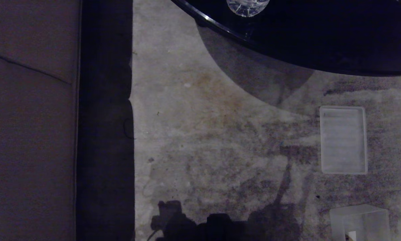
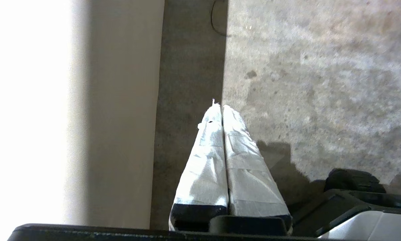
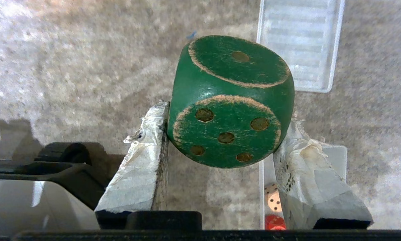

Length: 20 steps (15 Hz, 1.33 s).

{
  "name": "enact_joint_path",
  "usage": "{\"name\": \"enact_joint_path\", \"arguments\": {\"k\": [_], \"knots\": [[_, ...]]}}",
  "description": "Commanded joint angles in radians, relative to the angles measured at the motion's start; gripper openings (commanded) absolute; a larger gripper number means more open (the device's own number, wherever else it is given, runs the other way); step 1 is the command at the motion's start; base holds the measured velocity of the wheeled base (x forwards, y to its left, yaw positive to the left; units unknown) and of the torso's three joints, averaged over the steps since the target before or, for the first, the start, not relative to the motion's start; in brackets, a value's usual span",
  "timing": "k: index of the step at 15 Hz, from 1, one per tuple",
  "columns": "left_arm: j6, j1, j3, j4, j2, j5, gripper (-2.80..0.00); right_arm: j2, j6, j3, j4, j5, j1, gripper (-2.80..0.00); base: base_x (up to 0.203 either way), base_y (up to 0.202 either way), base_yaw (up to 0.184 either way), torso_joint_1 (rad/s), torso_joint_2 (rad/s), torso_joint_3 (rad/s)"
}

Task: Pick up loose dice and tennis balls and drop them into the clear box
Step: Put the toys in the box

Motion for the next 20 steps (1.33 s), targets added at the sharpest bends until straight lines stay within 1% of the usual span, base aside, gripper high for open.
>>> {"name": "enact_joint_path", "arguments": {"k": [1, 20], "knots": [[0.0, 0.0, 0.0, 0.0, 0.001, 0.0, -2.8, 0.003, 0.0, 0.009, -0.001, 0.001, 0.0, -2.8, 0.0, 0.0, 0.0, 0.004, 0.0, 0.209], [-0.003, 0.0, 0.0, 0.0, 0.001, 0.0, -2.8, 0.003, 0.0, 0.009, -0.001, 0.001, 0.0, -2.8, 0.0, 0.0, 0.0, 0.002, 0.0, 0.202]]}}
